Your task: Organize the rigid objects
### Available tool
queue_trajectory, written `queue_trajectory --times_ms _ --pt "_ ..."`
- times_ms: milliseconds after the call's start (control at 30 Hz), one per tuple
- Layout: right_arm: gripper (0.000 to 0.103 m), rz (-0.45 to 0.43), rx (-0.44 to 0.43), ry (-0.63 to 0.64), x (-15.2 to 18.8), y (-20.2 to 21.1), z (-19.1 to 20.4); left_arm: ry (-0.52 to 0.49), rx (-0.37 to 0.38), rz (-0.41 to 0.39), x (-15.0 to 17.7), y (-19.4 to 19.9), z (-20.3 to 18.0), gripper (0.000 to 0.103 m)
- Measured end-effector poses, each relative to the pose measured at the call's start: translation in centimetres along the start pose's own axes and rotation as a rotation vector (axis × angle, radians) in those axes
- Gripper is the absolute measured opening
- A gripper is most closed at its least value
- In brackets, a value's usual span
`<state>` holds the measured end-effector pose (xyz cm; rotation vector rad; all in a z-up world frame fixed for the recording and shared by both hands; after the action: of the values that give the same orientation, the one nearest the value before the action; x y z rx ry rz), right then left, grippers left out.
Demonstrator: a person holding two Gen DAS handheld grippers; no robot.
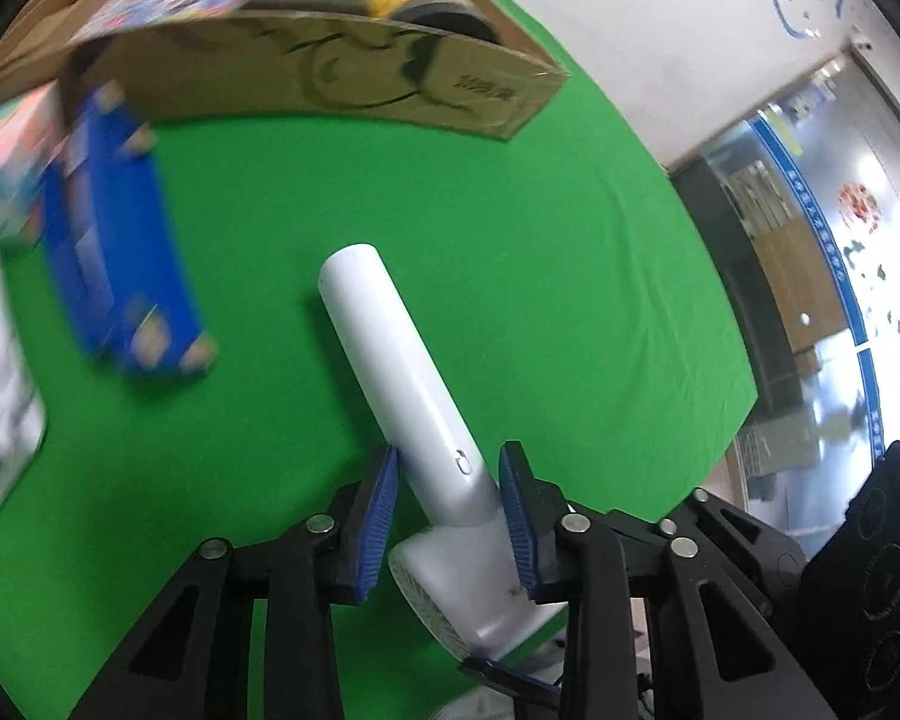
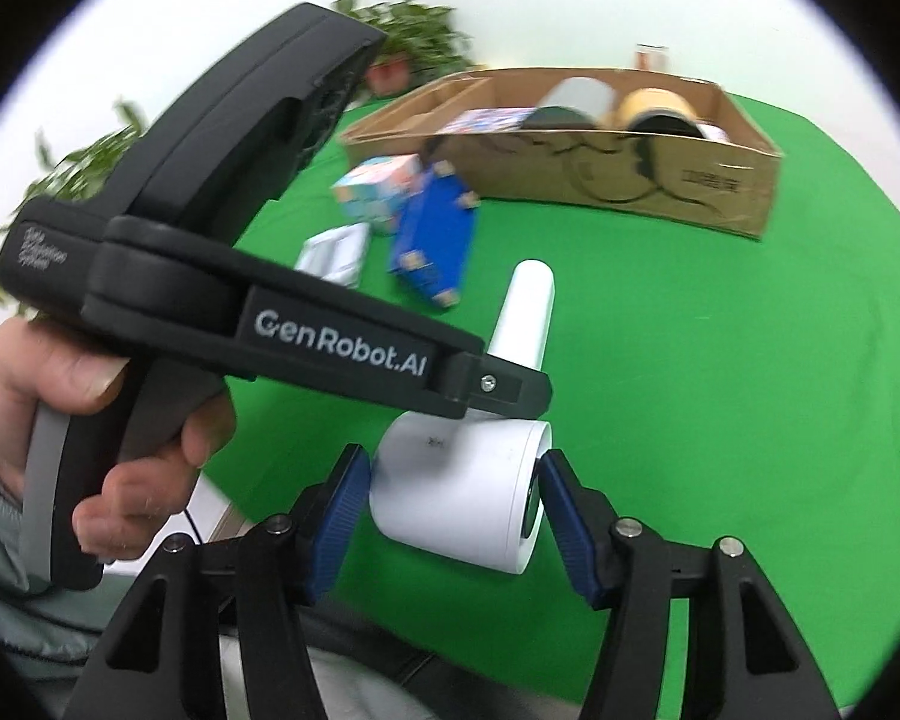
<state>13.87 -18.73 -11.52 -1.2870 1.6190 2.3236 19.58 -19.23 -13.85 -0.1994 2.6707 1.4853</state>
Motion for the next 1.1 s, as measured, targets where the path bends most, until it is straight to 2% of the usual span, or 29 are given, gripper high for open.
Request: queue_trajectory --times_ms 67,133,200,267,300,333,367,433,500,600,767,800,867,933,967,1100 --pt "0.058 -0.005 0.026 -0.048 -0.5 -0.3 -2.0 0.003 0.053 -0.018 -1.5 0.8 -1.0 0.031" --pt "0.058 -0.014 0.111 -0.074 -1.1 -0.5 -4.1 -0.001 0.041 -0.111 -3.4 3.0 -1.1 0.043" --pt "0.059 -0.014 0.227 -0.089 -1.8 -0.5 -6.2 0.022 0.016 -0.216 -4.8 5.6 -0.1 0.081" --pt "0.059 -0.039 0.279 -0.101 -2.7 -0.1 -7.3 0.035 -0.016 -0.334 -5.6 8.3 1.4 0.097" --pt "0.067 -0.060 0.284 -0.095 -3.3 0.2 -7.2 0.032 -0.043 -0.391 -5.7 9.7 2.3 0.102" --pt "0.081 -0.090 0.281 -0.072 -3.9 0.3 -6.7 0.034 -0.075 -0.434 -5.7 10.8 3.3 0.102" --pt "0.085 -0.116 0.274 -0.040 -4.6 0.3 -5.7 0.044 -0.112 -0.471 -5.7 11.6 4.5 0.102" --pt "0.085 -0.141 0.231 0.056 -5.8 -0.8 -2.9 0.085 -0.136 -0.482 -5.6 12.6 6.9 0.102" --pt "0.085 -0.131 0.170 0.128 -6.8 -2.9 -0.5 0.140 -0.118 -0.446 -4.8 12.5 8.6 0.102" --pt "0.084 -0.110 0.147 0.205 -7.8 -5.6 2.3 0.173 -0.097 -0.404 -3.4 12.5 10.8 0.102" --pt "0.082 -0.079 0.115 0.214 -9.6 -9.3 3.7 0.195 -0.070 -0.383 -2.4 12.7 12.7 0.101" --pt "0.079 -0.072 0.117 0.206 -9.8 -10.0 3.4 0.199 -0.071 -0.382 -2.5 12.7 13.1 0.098" --pt "0.068 -0.049 0.121 0.181 -10.1 -11.1 2.8 0.217 -0.074 -0.377 -2.3 13.0 14.0 0.098" --pt "0.037 0.009 0.132 0.143 -10.0 -12.3 1.9 0.225 -0.042 -0.370 -2.2 13.1 14.3 0.098" --pt "0.033 0.027 0.092 0.111 -9.9 -12.8 1.8 0.224 -0.034 -0.371 -2.2 13.3 14.4 0.098" --pt "0.032 0.009 0.070 0.053 -9.3 -12.3 1.3 0.205 -0.015 -0.372 -2.2 13.6 13.8 0.098"
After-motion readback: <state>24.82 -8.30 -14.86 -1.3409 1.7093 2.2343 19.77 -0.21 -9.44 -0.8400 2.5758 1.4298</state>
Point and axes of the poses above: each gripper's, at about its wrist camera, not at the fingertips, and y roughly against the way its jaws point, z to its left, x to its underside, the point moved 7 cm from there along -y, roughly the way its jaws point, and after that the axes turned 14 degrees about y, right-handed, at the moved point
